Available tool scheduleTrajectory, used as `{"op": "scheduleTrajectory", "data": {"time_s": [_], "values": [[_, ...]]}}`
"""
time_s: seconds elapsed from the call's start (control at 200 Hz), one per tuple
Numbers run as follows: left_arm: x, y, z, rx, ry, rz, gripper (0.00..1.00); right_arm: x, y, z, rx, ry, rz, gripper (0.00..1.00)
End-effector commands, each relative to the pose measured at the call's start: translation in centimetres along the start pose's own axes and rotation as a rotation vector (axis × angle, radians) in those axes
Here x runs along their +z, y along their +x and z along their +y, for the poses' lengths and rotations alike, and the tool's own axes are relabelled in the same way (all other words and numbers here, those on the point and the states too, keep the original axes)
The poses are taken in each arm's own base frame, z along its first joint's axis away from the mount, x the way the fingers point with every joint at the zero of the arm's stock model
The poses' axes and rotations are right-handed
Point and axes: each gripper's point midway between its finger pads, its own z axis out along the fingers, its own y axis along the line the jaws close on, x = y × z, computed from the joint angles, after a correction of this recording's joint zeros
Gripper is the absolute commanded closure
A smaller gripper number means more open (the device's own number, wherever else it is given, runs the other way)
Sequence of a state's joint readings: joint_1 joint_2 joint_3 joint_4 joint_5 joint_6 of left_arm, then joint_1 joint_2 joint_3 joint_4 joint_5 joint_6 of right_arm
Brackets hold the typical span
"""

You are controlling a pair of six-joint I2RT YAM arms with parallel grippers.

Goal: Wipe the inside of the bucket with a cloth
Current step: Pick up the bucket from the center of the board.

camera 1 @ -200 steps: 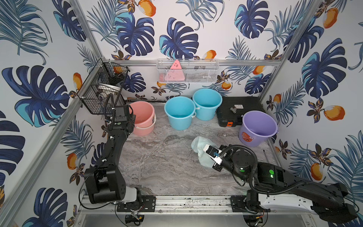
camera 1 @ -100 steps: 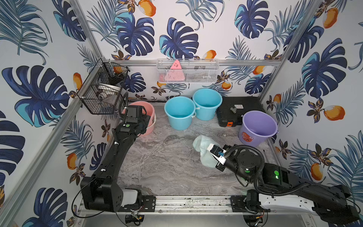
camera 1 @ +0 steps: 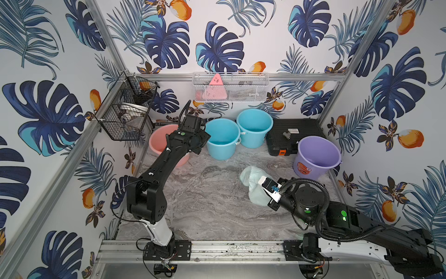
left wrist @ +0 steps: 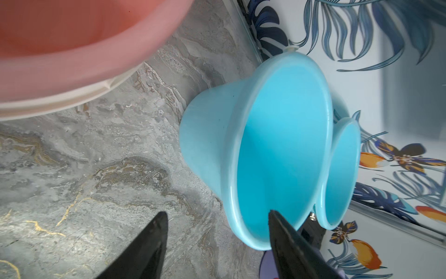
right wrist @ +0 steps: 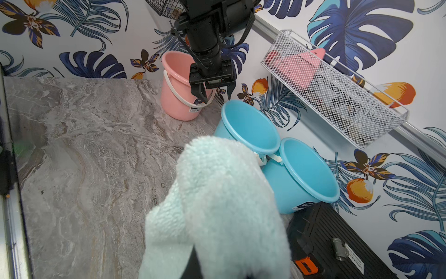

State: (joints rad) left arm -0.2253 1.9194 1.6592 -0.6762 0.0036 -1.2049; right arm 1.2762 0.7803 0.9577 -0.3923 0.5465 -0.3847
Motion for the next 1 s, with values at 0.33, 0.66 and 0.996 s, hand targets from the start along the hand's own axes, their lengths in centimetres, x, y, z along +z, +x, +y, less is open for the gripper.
{"op": "scheduleTrajectory", "data": {"time_s": [0.33,0.66,0.996], "values": [[5.2,-0.3,-0.8,0.068,-0.152,0.017,0.38,0.0,0.2,-0.3,0.03,0.018,0.01,1.0],[6.6,0.1,0.0,0.077,-0.179,0.026,0.55,0.6,-0.1,0.0,0.007,0.012,0.017,1.0],[4.1,-0.2,-0.8,0.128,-0.144,0.0,0.84,0.5,-0.4,-0.2,0.006,0.016,0.031,1.0]]}}
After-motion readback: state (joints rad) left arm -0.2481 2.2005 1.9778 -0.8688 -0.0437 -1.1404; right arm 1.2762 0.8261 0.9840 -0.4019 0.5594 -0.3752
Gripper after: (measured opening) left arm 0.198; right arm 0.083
